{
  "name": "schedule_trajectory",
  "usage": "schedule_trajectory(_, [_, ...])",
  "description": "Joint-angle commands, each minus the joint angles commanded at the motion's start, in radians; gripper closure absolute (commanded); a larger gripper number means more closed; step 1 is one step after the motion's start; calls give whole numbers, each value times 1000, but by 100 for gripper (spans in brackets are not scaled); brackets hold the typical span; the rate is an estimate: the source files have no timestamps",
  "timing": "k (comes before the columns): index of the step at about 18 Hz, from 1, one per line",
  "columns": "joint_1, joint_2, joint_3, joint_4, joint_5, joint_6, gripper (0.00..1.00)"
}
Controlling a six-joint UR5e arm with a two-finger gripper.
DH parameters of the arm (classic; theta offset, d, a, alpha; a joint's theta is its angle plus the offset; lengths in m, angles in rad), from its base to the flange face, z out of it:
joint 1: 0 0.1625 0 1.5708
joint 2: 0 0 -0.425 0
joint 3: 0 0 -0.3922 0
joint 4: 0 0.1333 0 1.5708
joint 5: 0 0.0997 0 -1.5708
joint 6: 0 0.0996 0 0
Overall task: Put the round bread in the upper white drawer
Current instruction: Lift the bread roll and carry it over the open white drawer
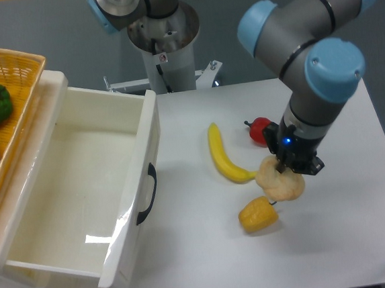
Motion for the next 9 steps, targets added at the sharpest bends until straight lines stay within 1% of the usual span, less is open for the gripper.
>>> schedule_trajectory(5, [-38,60,0,8,-100,-152,100])
schedule_trajectory(7, [-46,81,-2,9,-127,-177,100])
schedule_trajectory(9, [-63,106,-23,9,-141,-193,100])
